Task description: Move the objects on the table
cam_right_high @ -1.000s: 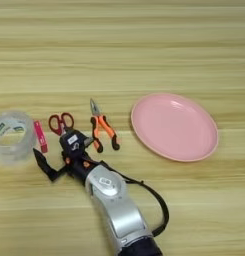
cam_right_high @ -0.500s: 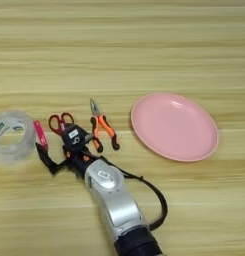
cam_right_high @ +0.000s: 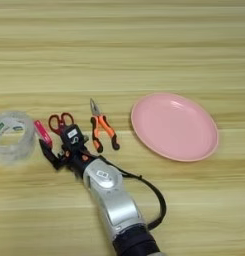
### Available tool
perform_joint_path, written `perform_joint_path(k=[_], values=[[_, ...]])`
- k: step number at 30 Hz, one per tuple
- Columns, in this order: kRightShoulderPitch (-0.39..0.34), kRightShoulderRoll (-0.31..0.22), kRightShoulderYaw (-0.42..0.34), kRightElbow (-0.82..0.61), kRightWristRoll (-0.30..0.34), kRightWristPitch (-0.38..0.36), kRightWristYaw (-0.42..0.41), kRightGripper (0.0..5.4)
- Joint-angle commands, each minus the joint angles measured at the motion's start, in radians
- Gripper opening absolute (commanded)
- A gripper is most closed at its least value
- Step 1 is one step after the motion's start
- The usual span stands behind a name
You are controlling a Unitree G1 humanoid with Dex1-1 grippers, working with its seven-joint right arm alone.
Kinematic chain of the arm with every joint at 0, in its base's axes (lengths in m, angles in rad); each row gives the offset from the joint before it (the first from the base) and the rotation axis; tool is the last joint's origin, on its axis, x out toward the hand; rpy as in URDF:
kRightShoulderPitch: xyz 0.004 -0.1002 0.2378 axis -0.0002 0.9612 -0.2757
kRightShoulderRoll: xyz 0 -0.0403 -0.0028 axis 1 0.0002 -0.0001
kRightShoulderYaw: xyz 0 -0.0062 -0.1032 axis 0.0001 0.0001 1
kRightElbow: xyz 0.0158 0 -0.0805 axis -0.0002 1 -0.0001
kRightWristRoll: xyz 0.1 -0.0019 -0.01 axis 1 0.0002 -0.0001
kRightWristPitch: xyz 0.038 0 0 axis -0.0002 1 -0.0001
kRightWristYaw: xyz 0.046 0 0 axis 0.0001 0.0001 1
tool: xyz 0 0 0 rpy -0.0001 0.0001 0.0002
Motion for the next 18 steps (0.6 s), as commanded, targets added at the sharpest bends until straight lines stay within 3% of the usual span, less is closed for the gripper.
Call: perform_joint_path(k=[1, 18], values=[[-0.052, 0.019, 0.002, -0.031, 0.001, -0.022, 0.002, 3.18], [-0.056, 0.024, 0.004, -0.023, -0.002, -0.026, 0.007, 1.33]])
